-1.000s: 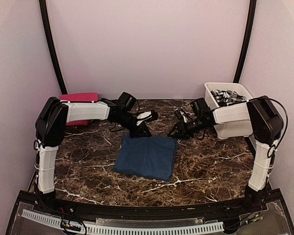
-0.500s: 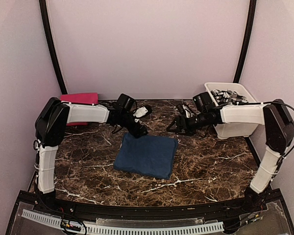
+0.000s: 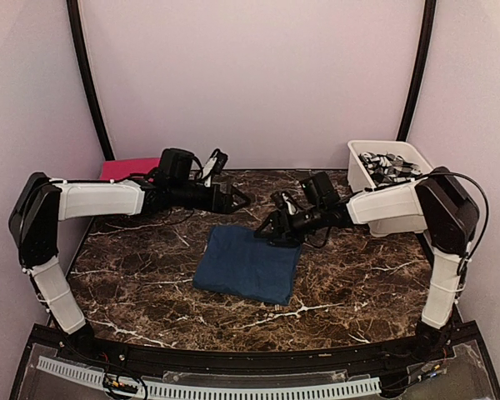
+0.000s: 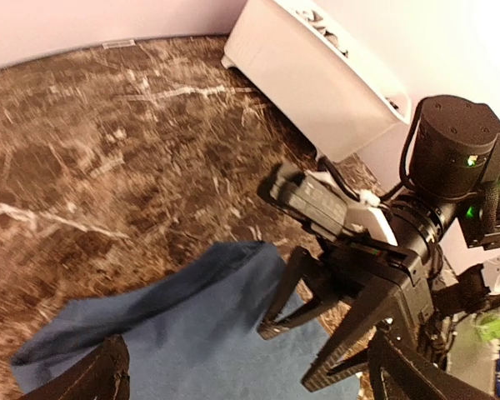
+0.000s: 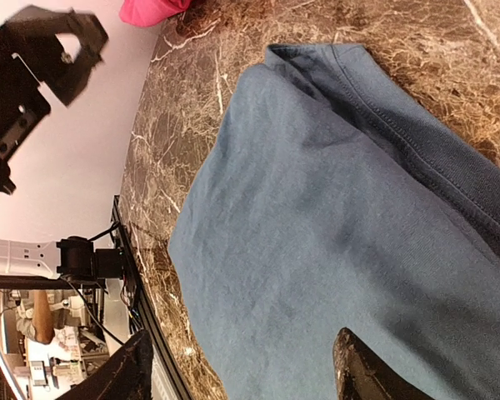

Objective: Fold and stack the mixed laundry pile
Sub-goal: Smooth out the square-folded T-shirt at the center of the board.

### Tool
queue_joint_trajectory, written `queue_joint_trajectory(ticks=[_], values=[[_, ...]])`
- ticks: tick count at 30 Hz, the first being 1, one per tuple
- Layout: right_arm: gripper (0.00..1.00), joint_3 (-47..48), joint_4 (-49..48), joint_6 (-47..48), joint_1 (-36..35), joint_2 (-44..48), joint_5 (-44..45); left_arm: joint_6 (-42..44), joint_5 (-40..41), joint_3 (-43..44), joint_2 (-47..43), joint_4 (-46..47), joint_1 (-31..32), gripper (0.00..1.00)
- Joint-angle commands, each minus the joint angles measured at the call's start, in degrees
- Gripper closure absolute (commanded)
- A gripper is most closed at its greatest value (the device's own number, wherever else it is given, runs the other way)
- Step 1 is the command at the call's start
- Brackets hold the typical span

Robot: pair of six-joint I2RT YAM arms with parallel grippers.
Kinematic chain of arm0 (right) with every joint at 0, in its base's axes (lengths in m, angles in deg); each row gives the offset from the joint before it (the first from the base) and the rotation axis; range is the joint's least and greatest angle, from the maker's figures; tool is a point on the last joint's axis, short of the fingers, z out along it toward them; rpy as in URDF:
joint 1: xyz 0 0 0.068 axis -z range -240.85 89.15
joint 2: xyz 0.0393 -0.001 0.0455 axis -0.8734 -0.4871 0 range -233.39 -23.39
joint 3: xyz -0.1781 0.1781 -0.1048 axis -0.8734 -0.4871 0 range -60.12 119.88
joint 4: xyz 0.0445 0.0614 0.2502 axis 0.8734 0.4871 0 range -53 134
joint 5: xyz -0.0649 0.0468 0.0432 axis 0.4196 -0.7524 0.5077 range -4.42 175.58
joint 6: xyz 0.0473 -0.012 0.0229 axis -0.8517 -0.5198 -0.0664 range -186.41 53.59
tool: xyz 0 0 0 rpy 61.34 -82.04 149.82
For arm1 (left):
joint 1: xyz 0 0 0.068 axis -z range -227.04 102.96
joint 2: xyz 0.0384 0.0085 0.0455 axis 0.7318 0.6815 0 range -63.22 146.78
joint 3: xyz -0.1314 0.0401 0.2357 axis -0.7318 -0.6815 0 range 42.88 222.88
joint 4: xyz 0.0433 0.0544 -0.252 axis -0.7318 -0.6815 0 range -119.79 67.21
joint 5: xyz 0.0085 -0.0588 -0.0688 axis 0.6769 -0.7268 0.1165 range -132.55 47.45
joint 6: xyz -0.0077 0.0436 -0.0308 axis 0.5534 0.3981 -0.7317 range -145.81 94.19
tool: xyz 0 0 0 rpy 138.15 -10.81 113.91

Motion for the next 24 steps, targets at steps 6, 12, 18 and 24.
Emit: queue_joint_trajectory(ticks=[6,12,18,24], values=[[0.3,0.5,-11.1,-4.9,3.4,-8.5,-3.1,-20.7,-16.1,-6.2,14.4,20.1,-1.2,0.01],[0.31,-0.5,-7.7,0.0,8.5,-12.1,-2.5,-24.1,-13.8,-8.8,18.4,23.7,-6.7,0.01],[0.34,5.1,-1.1,4.1,9.9,-10.5,-1.5,-18.2,-5.7,-8.7,12.2,15.4,-7.7,0.01],[0.33,1.8,4.3,4.4,9.6,4.8,0.0,-10.1,4.2,-9.1,-2.0,4.4,-7.4,0.01]])
